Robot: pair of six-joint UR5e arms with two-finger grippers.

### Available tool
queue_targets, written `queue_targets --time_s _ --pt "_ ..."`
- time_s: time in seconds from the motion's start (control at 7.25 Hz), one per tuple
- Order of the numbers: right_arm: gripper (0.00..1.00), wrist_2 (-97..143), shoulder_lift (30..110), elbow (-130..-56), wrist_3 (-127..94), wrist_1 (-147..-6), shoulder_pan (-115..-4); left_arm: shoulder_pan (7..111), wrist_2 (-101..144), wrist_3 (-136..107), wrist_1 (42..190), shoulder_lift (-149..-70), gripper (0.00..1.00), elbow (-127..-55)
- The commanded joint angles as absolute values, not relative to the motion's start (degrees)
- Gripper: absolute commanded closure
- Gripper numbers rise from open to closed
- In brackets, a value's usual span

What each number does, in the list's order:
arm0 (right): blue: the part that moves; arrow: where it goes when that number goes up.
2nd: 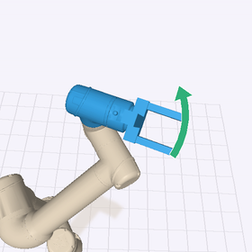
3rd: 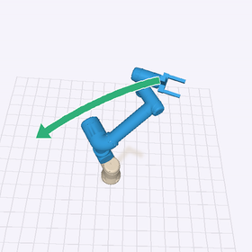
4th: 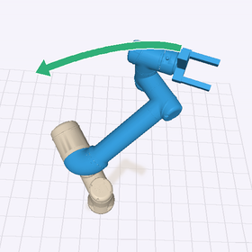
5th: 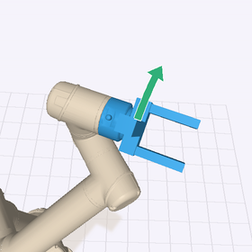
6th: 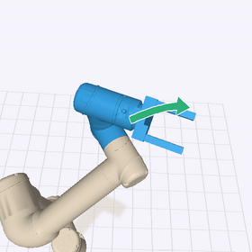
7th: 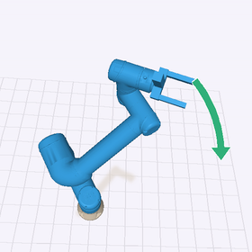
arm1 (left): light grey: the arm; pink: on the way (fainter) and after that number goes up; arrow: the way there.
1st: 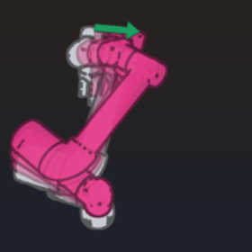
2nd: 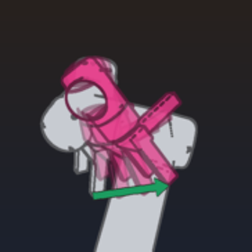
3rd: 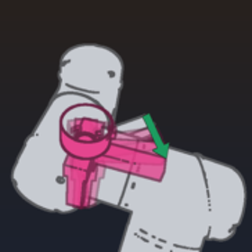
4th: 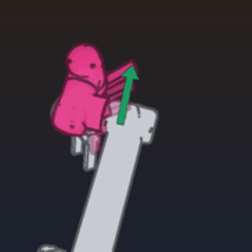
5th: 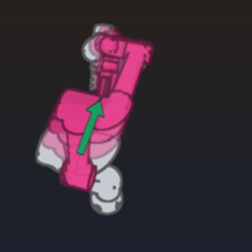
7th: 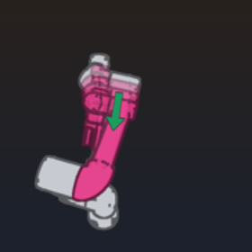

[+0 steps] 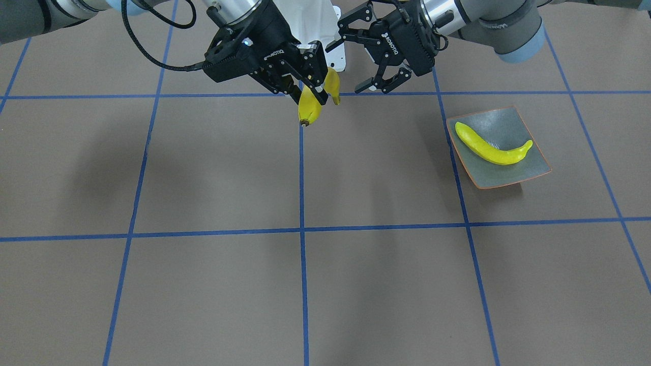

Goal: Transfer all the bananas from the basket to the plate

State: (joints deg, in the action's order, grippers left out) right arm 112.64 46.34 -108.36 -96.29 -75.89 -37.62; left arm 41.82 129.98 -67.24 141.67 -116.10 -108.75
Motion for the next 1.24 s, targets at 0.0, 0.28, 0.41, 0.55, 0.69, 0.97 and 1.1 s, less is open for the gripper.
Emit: queue_targets --time_s 0.0,0.28,0.41,0.55,0.69,0.97,1.1 --pt "1.00 112.59 45.88 -108.98 -95.46 -75.85 -36.39 41.48 129.99 -67.24 142.91 -116.19 0.00 -108.72" --pt "1.00 112.59 45.70 -109.60 -95.10 -75.85 -35.42 41.14 129.99 -67.15 143.09 -116.45 0.03 -108.72" --pt "1.00 112.50 45.53 -109.69 -94.66 -75.85 -35.33 40.96 129.99 -67.15 143.35 -116.80 0.21 -108.72" --pt "1.00 112.59 45.27 -109.69 -94.40 -75.85 -35.25 40.43 129.99 -67.15 143.44 -116.89 0.42 -108.81" --pt "1.00 112.59 45.18 -109.77 -94.39 -75.76 -35.24 40.34 129.99 -67.15 143.52 -116.98 0.69 -108.81" --pt "1.00 112.59 45.61 -109.60 -94.40 -71.82 -35.07 40.34 130.08 -66.97 143.53 -116.89 1.00 -108.98" --pt "0.66 112.59 45.62 -109.60 -93.09 -71.81 -34.98 40.34 129.99 -66.97 143.53 -116.89 1.00 -109.07"
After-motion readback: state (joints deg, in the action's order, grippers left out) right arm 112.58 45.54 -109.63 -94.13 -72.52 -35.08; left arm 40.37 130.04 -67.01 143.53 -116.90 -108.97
